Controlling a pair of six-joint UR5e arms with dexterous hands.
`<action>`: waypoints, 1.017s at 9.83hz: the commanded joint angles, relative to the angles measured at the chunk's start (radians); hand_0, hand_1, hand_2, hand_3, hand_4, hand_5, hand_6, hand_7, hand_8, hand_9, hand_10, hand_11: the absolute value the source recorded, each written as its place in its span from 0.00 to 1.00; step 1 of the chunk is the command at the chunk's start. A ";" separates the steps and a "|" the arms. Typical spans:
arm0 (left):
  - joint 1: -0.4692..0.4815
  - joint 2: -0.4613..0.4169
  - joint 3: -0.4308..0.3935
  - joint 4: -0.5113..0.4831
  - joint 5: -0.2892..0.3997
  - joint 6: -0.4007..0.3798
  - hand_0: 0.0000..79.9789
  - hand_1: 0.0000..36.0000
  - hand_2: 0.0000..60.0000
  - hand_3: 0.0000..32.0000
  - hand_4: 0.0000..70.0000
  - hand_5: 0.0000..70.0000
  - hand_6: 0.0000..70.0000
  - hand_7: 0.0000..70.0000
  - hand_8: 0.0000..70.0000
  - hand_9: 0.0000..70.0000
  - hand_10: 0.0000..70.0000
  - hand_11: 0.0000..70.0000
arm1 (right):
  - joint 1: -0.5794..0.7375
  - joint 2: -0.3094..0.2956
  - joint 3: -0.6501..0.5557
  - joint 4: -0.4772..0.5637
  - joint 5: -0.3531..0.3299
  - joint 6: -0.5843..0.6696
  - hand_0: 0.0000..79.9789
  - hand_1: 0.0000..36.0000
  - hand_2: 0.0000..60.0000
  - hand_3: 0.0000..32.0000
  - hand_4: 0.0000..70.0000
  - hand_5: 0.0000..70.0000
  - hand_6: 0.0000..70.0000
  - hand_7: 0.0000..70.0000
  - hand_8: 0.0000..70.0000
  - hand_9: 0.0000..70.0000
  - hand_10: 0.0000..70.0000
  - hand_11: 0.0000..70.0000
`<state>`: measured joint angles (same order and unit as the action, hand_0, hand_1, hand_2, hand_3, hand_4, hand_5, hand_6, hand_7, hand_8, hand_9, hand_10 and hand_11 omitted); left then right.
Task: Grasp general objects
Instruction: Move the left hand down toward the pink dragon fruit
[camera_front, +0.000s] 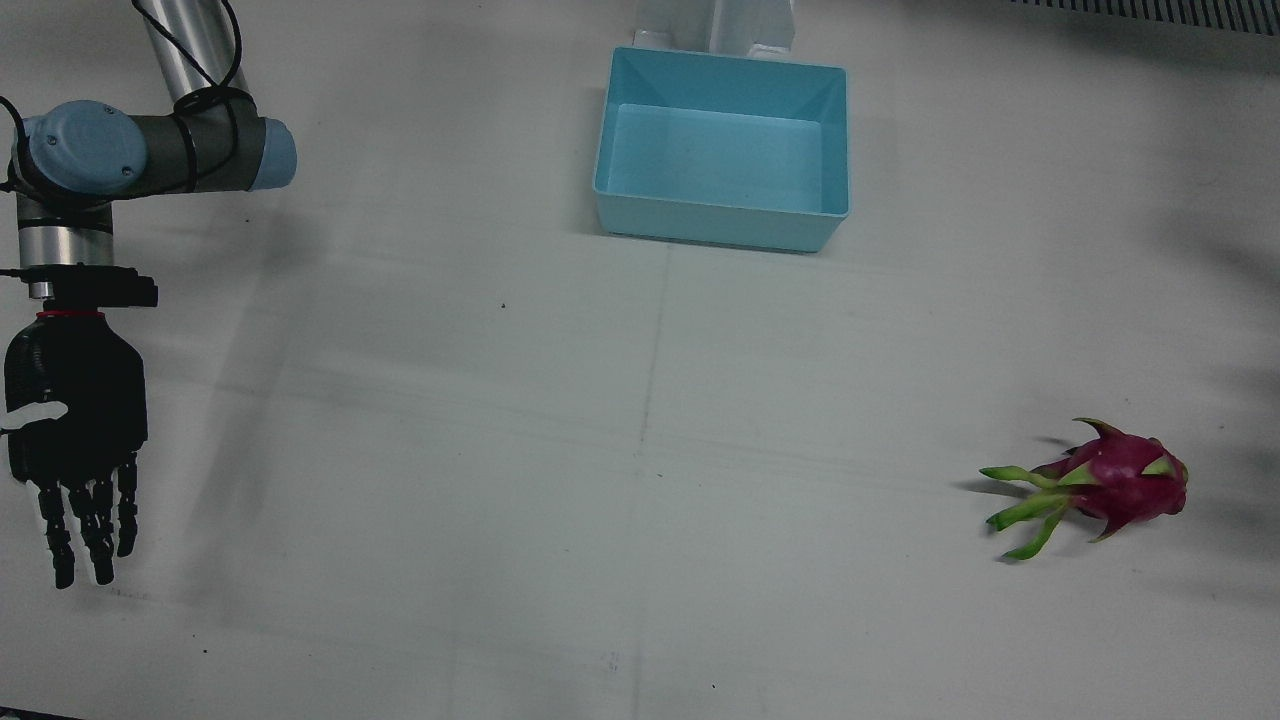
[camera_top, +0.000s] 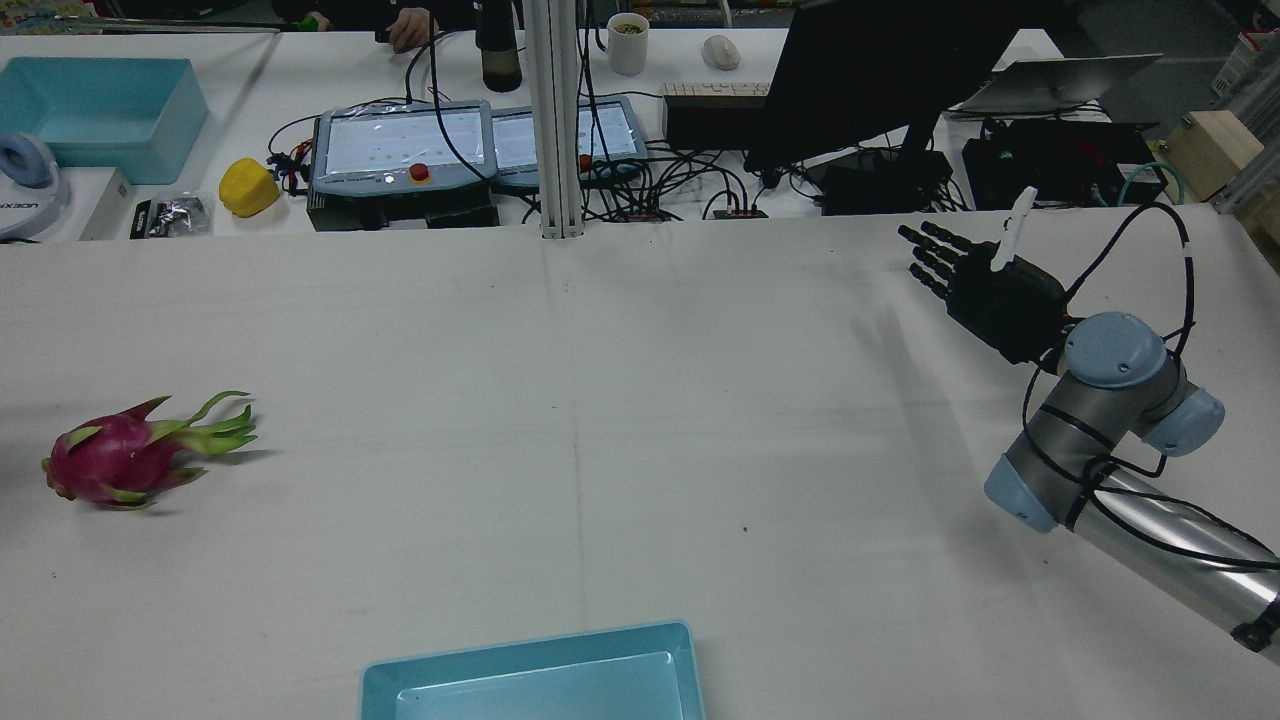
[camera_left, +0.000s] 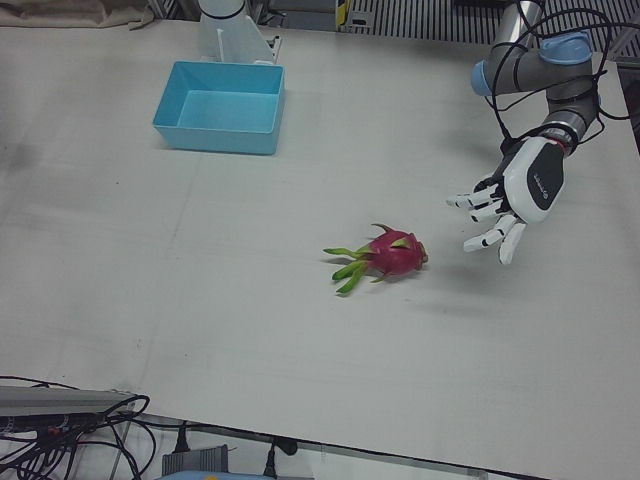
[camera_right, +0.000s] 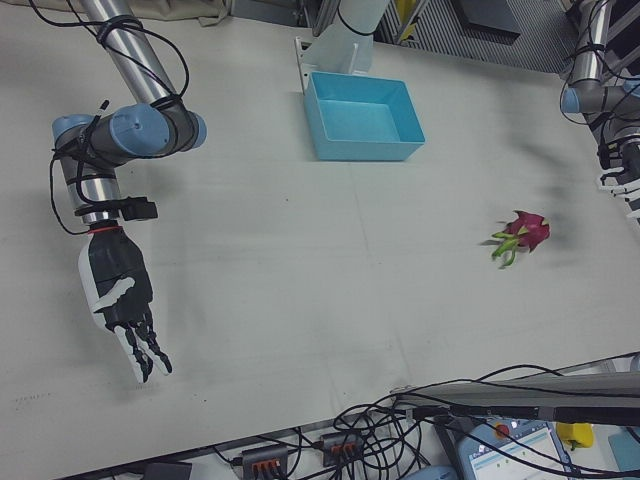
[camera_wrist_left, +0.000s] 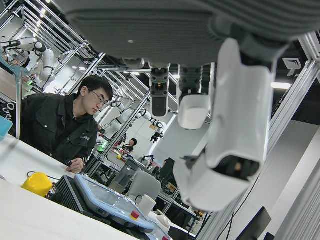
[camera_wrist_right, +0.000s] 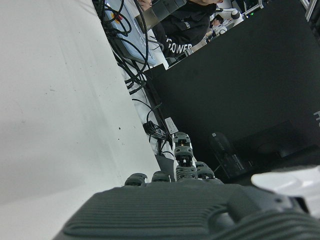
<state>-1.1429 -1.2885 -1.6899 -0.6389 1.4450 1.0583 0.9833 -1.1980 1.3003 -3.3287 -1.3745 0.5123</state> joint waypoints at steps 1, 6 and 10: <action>0.000 0.003 0.004 0.005 0.000 -0.001 1.00 1.00 1.00 0.00 1.00 0.30 1.00 1.00 0.44 0.50 0.00 0.00 | 0.000 0.000 0.001 0.000 0.000 0.000 0.00 0.00 0.00 0.00 0.00 0.00 0.00 0.00 0.00 0.00 0.00 0.00; 0.002 0.001 -0.228 0.215 0.023 -0.035 1.00 1.00 1.00 0.00 1.00 0.25 1.00 1.00 0.21 0.27 0.00 0.00 | 0.000 0.000 0.001 0.000 0.000 0.000 0.00 0.00 0.00 0.00 0.00 0.00 0.00 0.00 0.00 0.00 0.00 0.00; 0.029 -0.104 -0.222 0.490 0.141 0.184 0.79 1.00 1.00 1.00 0.00 0.11 0.01 1.00 0.00 0.27 0.00 0.00 | 0.000 0.000 0.001 0.000 0.000 0.000 0.00 0.00 0.00 0.00 0.00 0.00 0.00 0.00 0.00 0.00 0.00 0.00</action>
<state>-1.1371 -1.3568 -1.9248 -0.2695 1.5510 1.1123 0.9833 -1.1981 1.3009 -3.3287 -1.3745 0.5123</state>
